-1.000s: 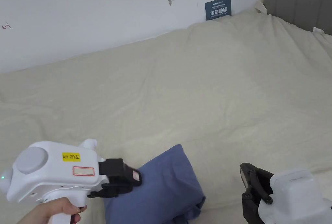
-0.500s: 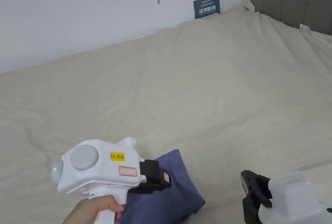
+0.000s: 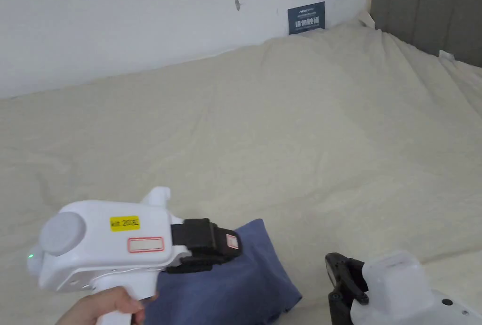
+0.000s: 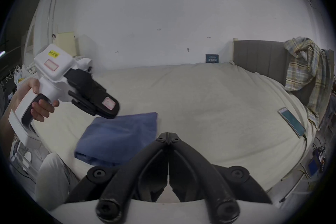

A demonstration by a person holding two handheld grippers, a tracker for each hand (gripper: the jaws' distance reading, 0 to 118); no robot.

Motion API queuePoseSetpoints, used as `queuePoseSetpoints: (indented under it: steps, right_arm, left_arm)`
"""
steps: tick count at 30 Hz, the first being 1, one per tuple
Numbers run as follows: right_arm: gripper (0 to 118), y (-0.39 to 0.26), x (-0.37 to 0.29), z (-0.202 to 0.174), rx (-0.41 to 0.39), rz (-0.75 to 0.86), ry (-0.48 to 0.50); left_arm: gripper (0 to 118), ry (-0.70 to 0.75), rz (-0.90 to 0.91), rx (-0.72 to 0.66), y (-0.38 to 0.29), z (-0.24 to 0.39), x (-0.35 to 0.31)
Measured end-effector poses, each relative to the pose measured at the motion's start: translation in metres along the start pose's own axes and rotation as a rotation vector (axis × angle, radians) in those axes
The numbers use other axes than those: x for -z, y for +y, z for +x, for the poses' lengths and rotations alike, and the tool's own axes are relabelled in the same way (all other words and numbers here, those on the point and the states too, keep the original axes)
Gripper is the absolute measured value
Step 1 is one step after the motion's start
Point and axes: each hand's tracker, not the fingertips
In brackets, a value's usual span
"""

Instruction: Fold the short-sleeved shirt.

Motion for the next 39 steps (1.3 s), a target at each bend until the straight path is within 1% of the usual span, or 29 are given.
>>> queuePoseSetpoints:
  steps: [1,4,5,6,8,10,11,12,13,14,15,17,18,19,21,23,26,27,29,32,33,35,36,37,38,39]
  right_arm:
    - [0,0.002,0.003,-0.005,-0.004,0.007,0.025]
    - [0,0.008,0.023,-0.025,-0.022,0.024,0.082]
    - [0,0.007,0.033,-0.036,-0.035,0.034,0.103]
    - [0,0.007,0.043,-0.046,-0.052,0.028,0.111]
    - [0,0.005,0.064,-0.067,-0.107,-0.035,0.127]
    - [0,-0.006,0.083,-0.081,-0.151,-0.032,0.172]
    - [0,-0.012,0.096,-0.088,-0.188,-0.062,0.146]
    - [0,-0.016,0.105,-0.092,-0.216,-0.103,0.125]
    - [0,-0.019,0.110,-0.094,-0.215,-0.102,0.126]
    - [0,-0.025,0.114,-0.093,-0.212,-0.100,0.107]
    - [0,-0.030,0.119,-0.094,-0.221,-0.112,0.077]
    - [0,-0.041,0.120,-0.092,-0.247,-0.061,0.037]
    - [0,-0.046,0.121,-0.093,-0.244,-0.068,0.039]
    - [0,-0.049,0.120,-0.092,-0.241,-0.069,0.044]
    - [0,-0.056,0.117,-0.094,-0.245,-0.029,0.033]
    - [0,-0.057,0.117,-0.096,-0.244,-0.018,0.025]
    - [0,-0.057,0.118,-0.095,-0.214,-0.017,0.022]
    - [0,-0.058,0.117,-0.093,-0.194,-0.014,0.026]
    - [0,-0.059,0.116,-0.091,-0.158,-0.010,0.031]
    - [0,-0.059,0.116,-0.089,-0.138,-0.006,0.036]
    - [0,-0.059,0.117,-0.090,-0.138,-0.008,0.033]
    - [0,-0.058,0.117,-0.087,-0.137,-0.013,0.031]
    - [0,-0.056,0.117,-0.086,-0.116,-0.013,0.036]
    - [0,-0.054,0.117,-0.085,-0.092,-0.023,0.038]
    - [0,-0.051,0.117,-0.085,-0.067,-0.026,0.031]
    - [0,-0.048,0.115,-0.084,-0.028,-0.005,0.022]
  left_arm:
    - [16,0.003,0.030,-0.023,-0.004,-0.009,-0.017]
    - [16,-0.025,0.130,-0.165,-0.026,-0.051,-0.069]
    - [16,-0.006,0.150,-0.194,-0.036,-0.063,-0.083]
    - [16,0.032,0.165,-0.212,-0.047,-0.074,-0.094]
    - [16,0.086,0.186,-0.244,-0.063,-0.094,-0.111]
    - [16,0.074,0.193,-0.283,-0.075,-0.112,-0.119]
    - [16,0.021,0.204,-0.311,-0.081,-0.120,-0.121]
    - [16,-0.003,0.201,-0.323,-0.085,-0.127,-0.121]
    - [16,0.002,0.195,-0.327,-0.086,-0.131,-0.119]
    - [23,0.009,0.187,-0.325,-0.087,-0.135,-0.115]
    - [48,0.014,0.175,-0.329,-0.087,-0.137,-0.109]
    - [98,0.000,0.159,-0.338,-0.084,-0.150,-0.097]
    - [116,-0.028,0.138,-0.340,-0.083,-0.152,-0.088]
    - [118,-0.053,0.137,-0.345,-0.082,-0.152,-0.082]
    - [118,-0.108,0.141,-0.359,-0.077,-0.154,-0.069]
    - [118,-0.131,0.138,-0.371,-0.073,-0.155,-0.053]
    - [118,-0.175,0.061,-0.380,-0.065,-0.155,-0.021]
    - [118,-0.196,0.074,-0.377,-0.062,-0.152,-0.014]
    - [118,-0.284,0.093,-0.355,-0.057,-0.145,-0.003]
    - [118,-0.357,0.025,-0.399,-0.052,-0.144,0.032]
    - [118,-0.373,0.001,-0.383,-0.051,-0.144,0.039]
    - [118,-0.358,0.031,-0.351,-0.046,-0.142,0.034]
    - [116,-0.349,0.024,-0.367,-0.044,-0.144,0.032]
    - [106,-0.330,0.019,-0.374,-0.045,-0.142,0.027]
    - [79,-0.258,0.028,-0.360,-0.044,-0.145,0.022]
    - [28,-0.142,0.031,-0.329,-0.043,-0.147,0.023]
